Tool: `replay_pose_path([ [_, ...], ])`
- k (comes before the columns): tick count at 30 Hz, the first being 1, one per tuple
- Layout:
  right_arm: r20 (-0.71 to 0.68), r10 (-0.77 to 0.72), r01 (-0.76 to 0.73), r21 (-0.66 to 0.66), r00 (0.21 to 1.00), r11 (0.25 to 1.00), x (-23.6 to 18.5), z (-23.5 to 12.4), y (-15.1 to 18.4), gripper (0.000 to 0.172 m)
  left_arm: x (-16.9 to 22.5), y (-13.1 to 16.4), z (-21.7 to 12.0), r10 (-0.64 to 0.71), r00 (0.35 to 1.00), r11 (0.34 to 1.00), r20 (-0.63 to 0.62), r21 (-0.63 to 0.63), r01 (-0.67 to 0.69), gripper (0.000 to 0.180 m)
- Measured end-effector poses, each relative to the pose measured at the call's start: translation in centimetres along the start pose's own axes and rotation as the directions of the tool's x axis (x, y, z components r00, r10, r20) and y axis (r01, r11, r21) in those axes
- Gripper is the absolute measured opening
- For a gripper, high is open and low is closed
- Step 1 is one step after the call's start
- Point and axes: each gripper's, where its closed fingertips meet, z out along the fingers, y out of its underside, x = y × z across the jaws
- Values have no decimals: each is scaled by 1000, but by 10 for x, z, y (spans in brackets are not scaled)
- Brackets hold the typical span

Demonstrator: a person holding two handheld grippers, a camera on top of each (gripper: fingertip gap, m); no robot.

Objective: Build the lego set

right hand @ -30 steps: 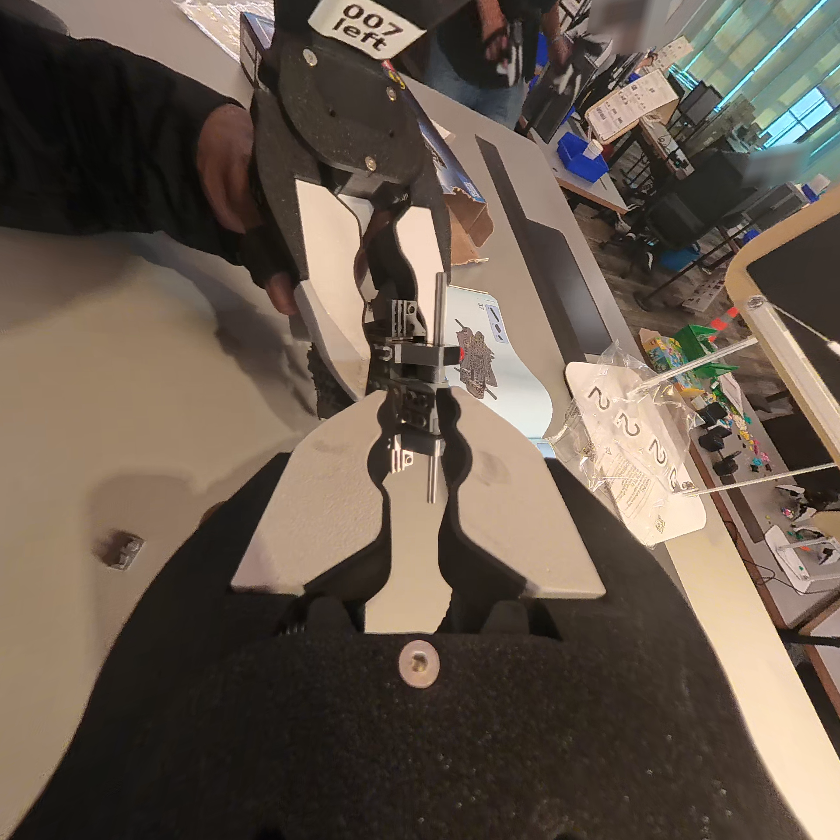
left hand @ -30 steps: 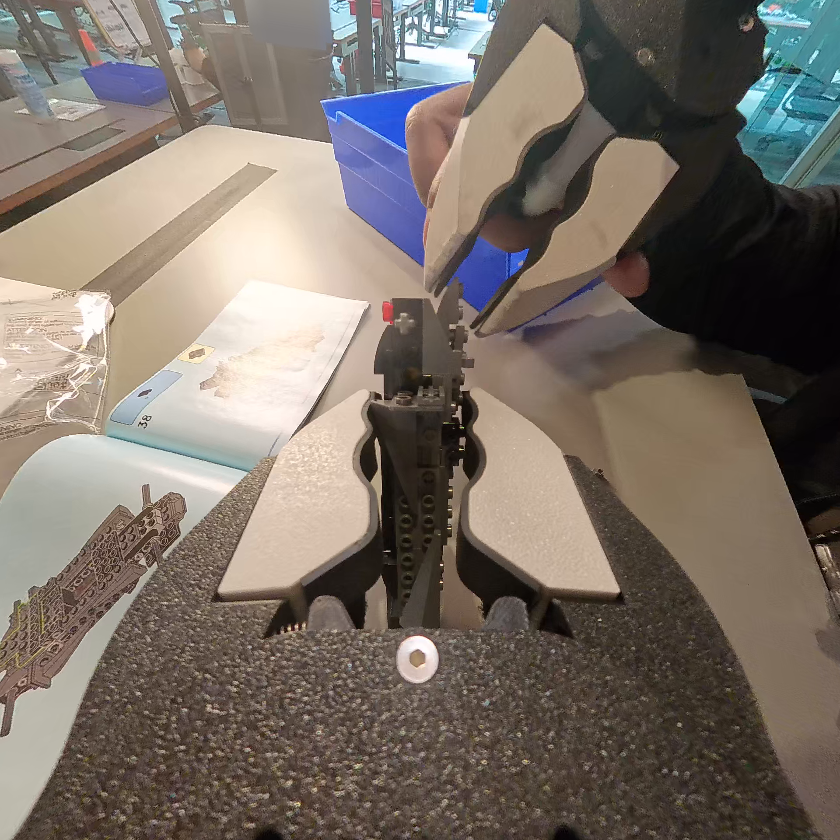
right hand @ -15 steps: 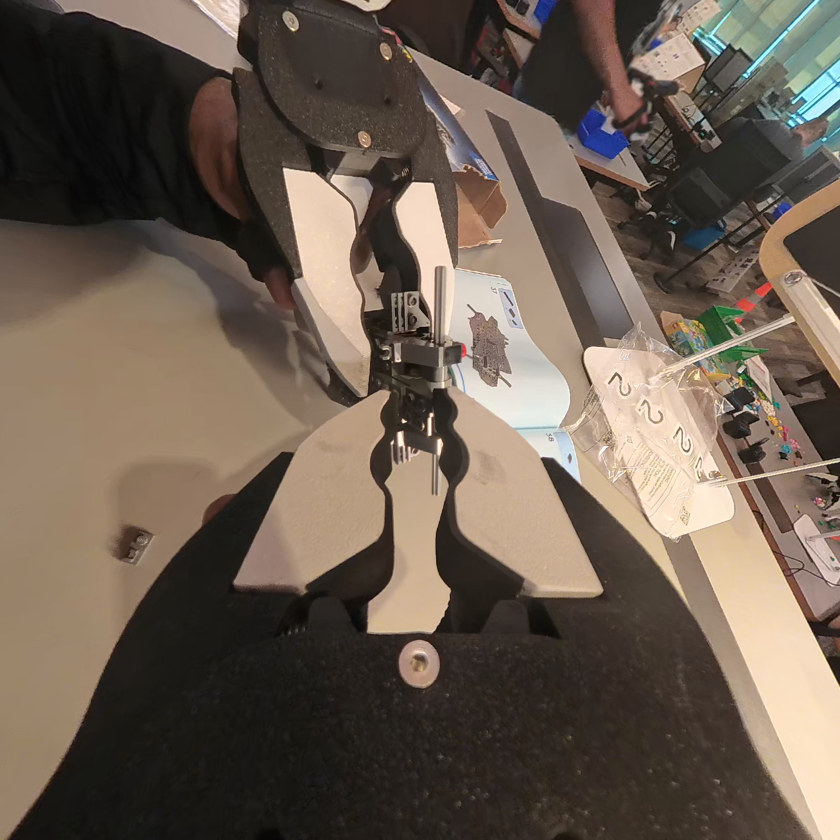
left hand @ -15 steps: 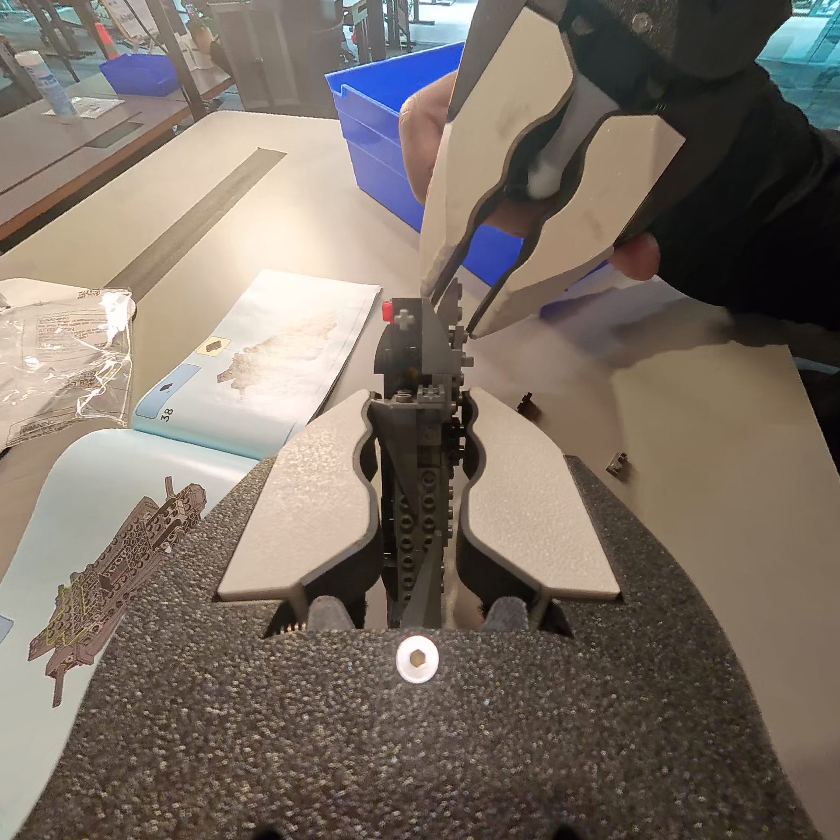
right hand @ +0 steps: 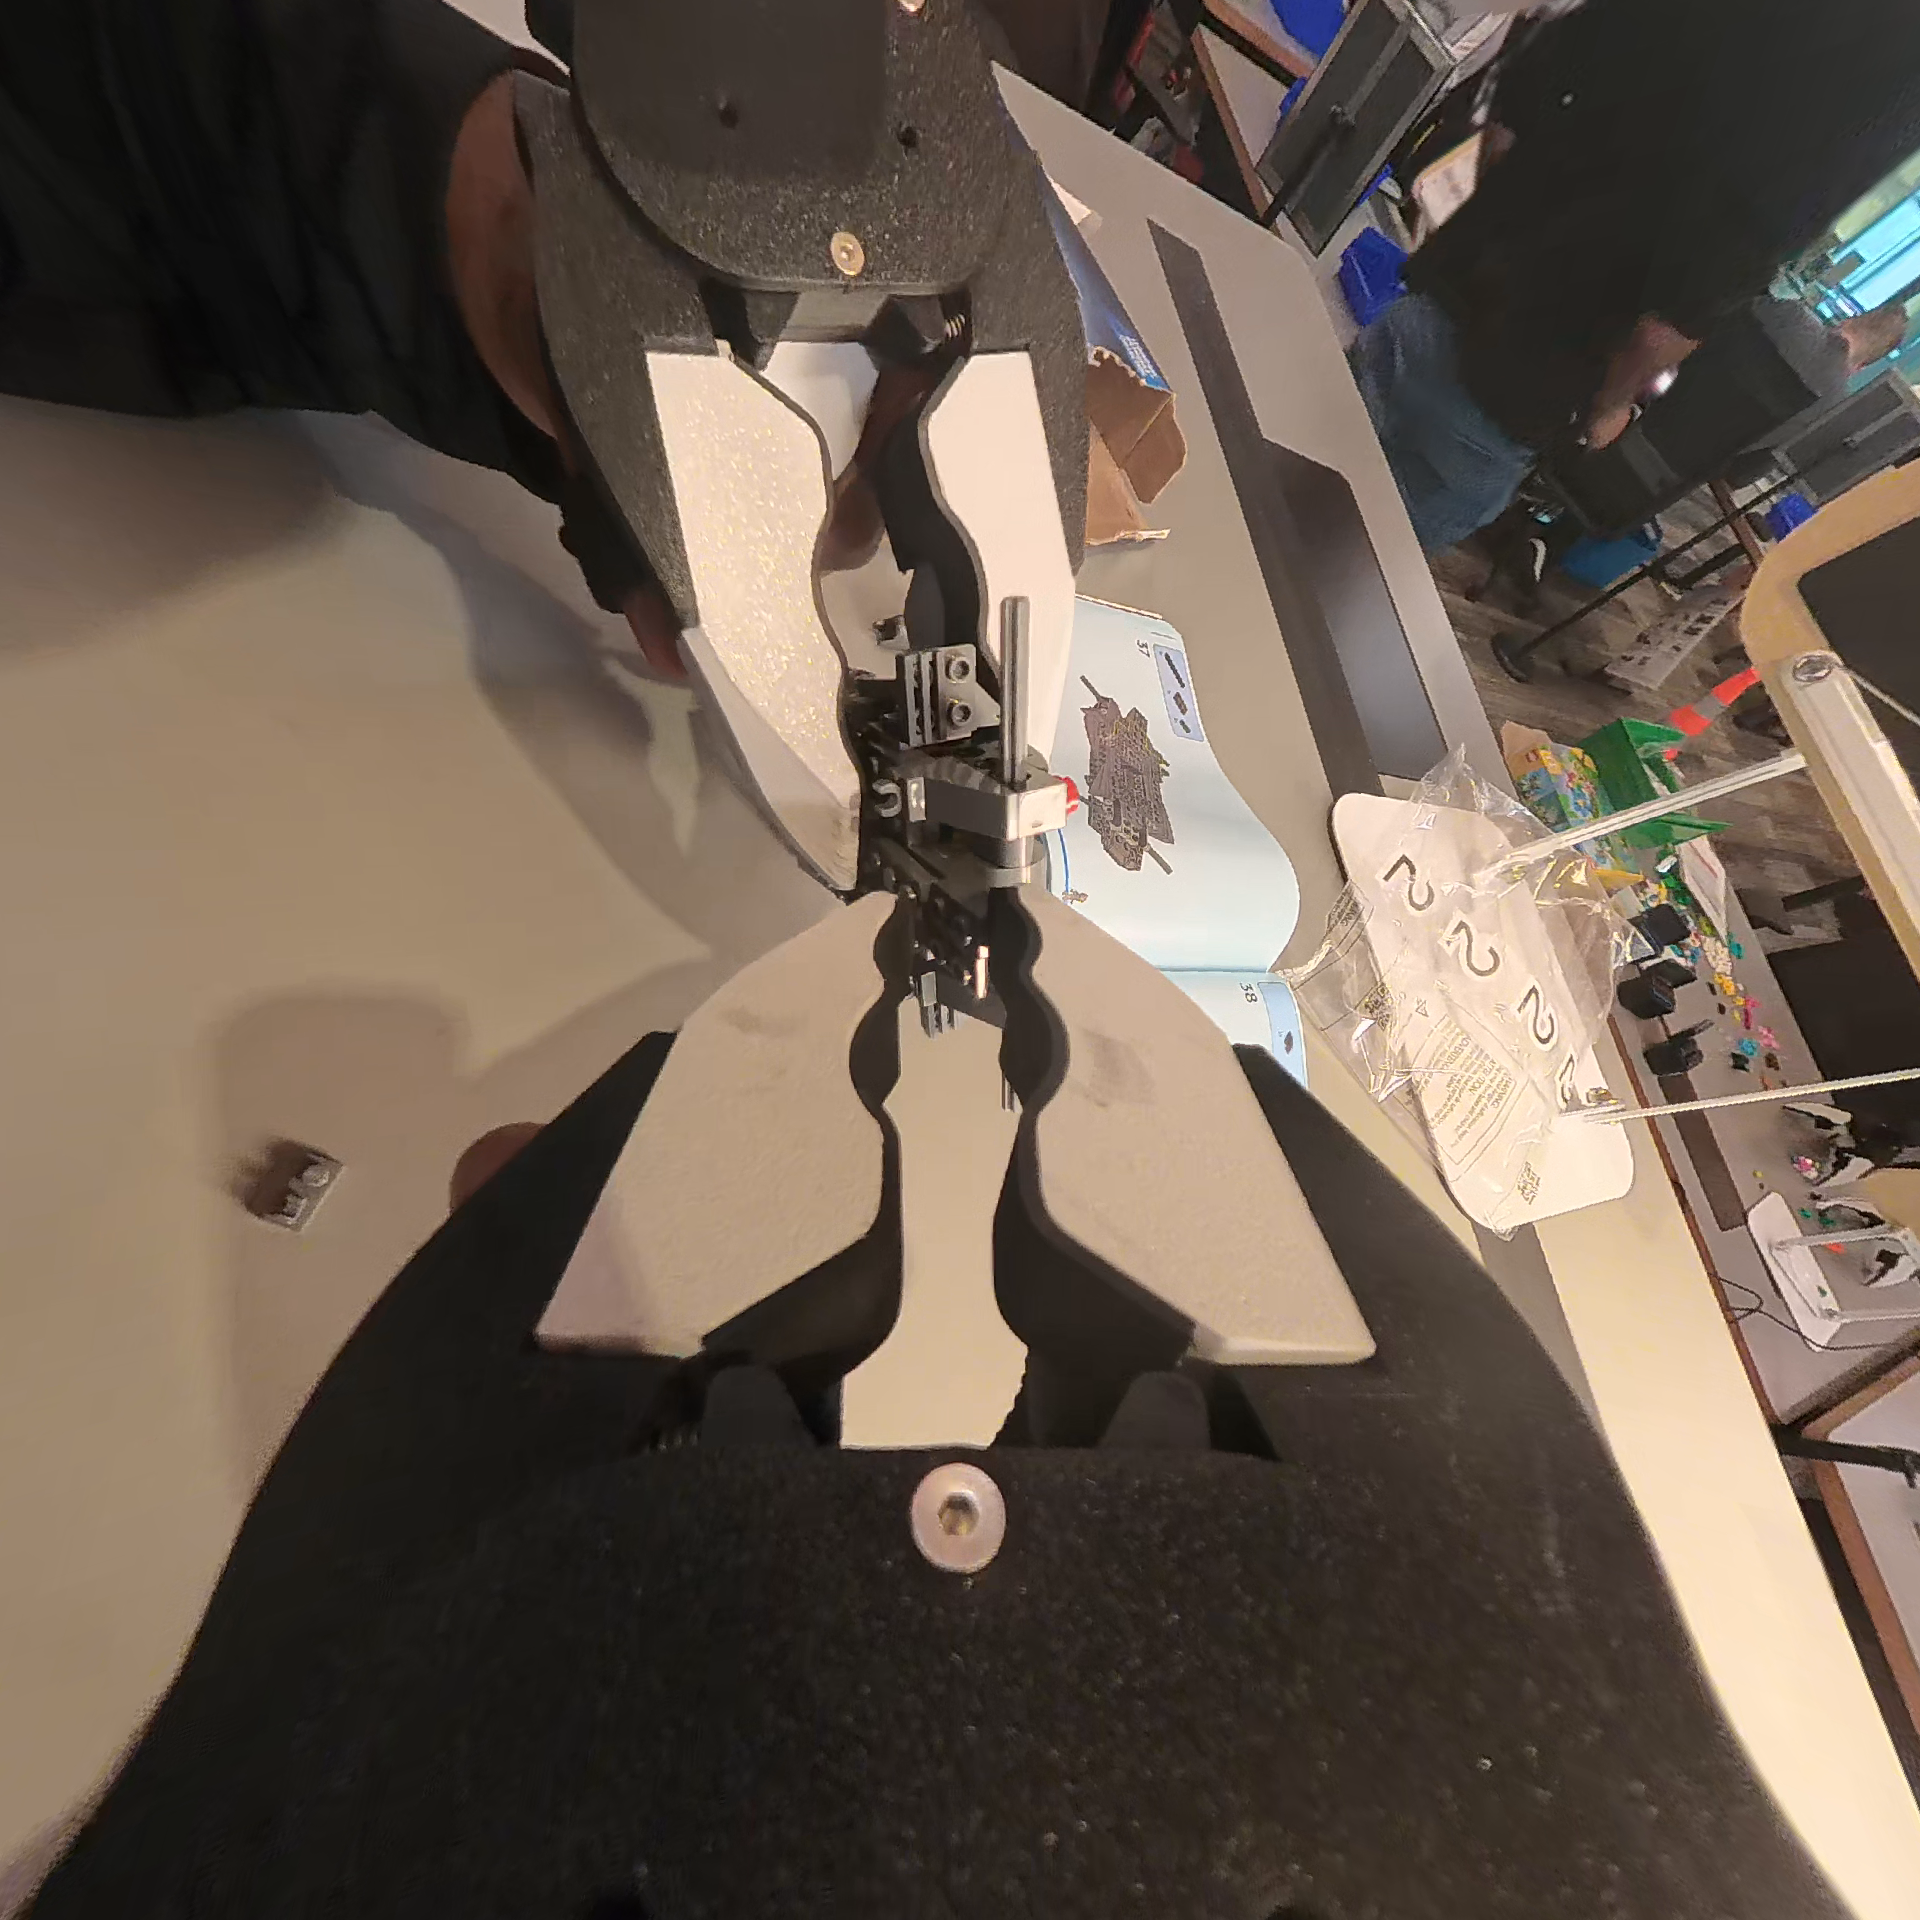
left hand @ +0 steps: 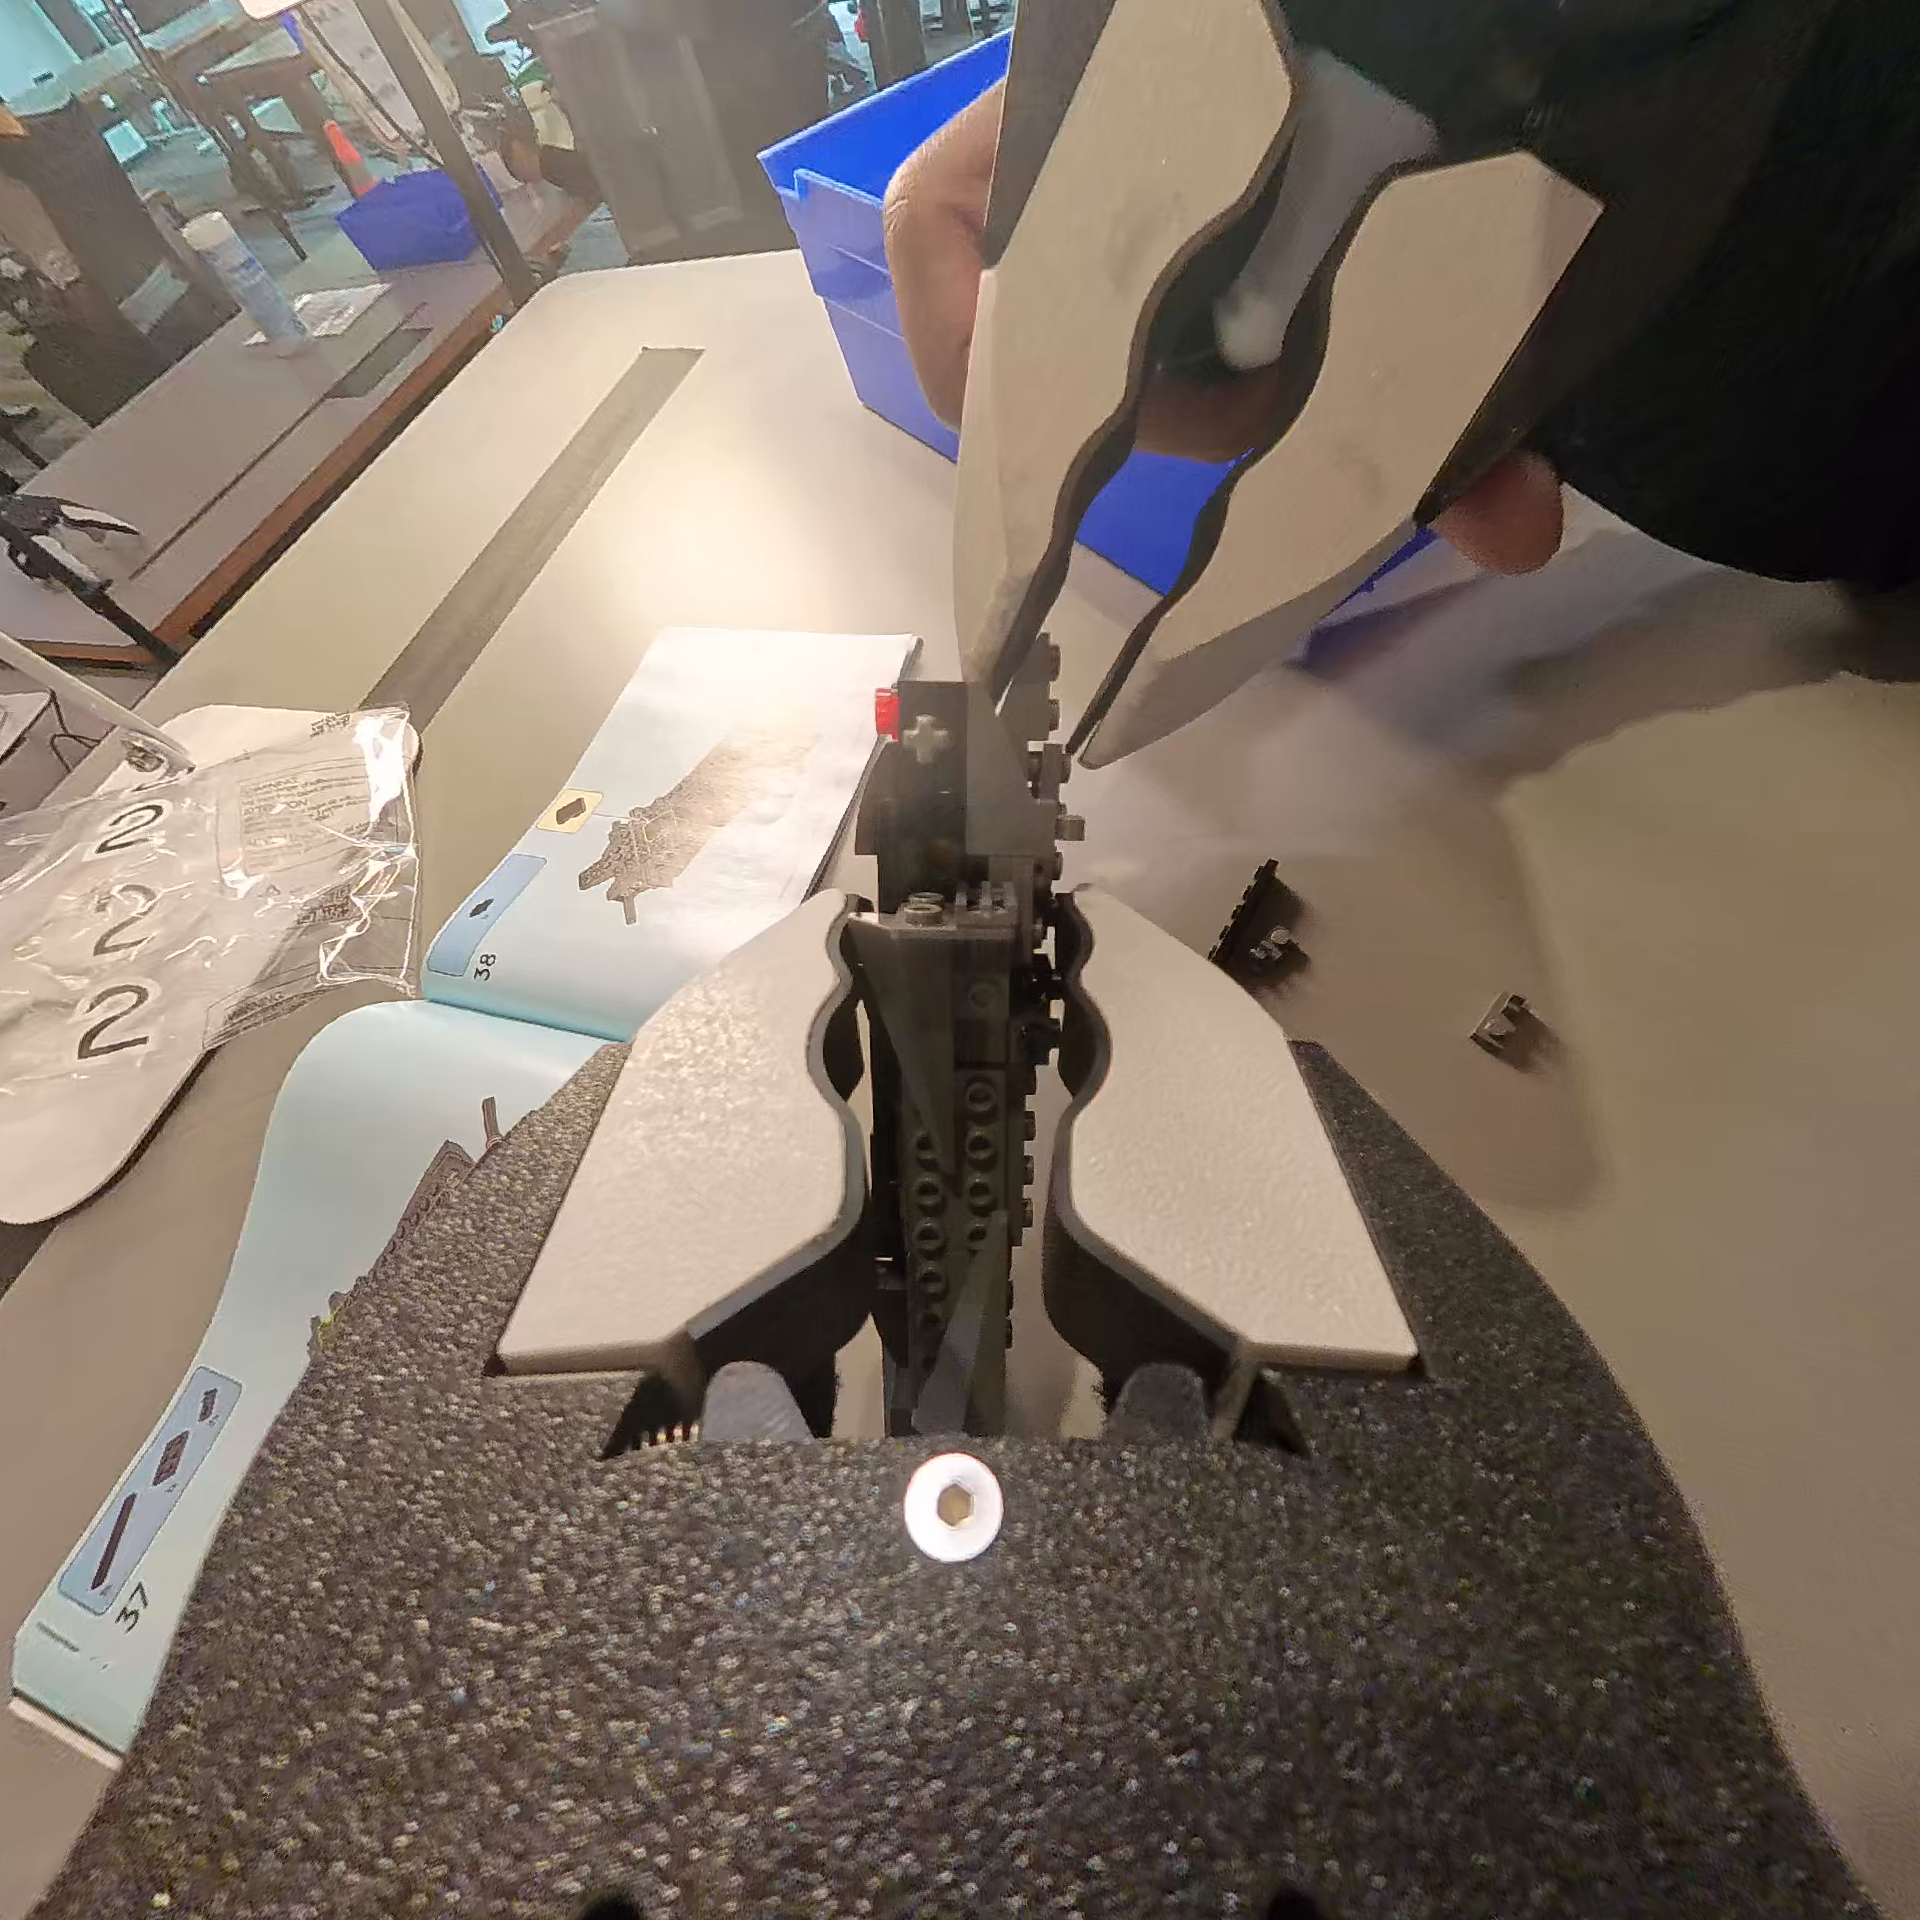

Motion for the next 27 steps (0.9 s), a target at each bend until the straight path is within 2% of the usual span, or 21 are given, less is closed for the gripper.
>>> replay_pose_path([
  [8,-20,-15,15,-10,1000,1000,0,3,0,19,0,-1,0,11,1000,1000,9,2,-11,35],
  [27,-2,-12,12,24,1000,1000,-1,5,0,14,-1,-1,-1,20,1000,1000,15,4,-20,35],
])
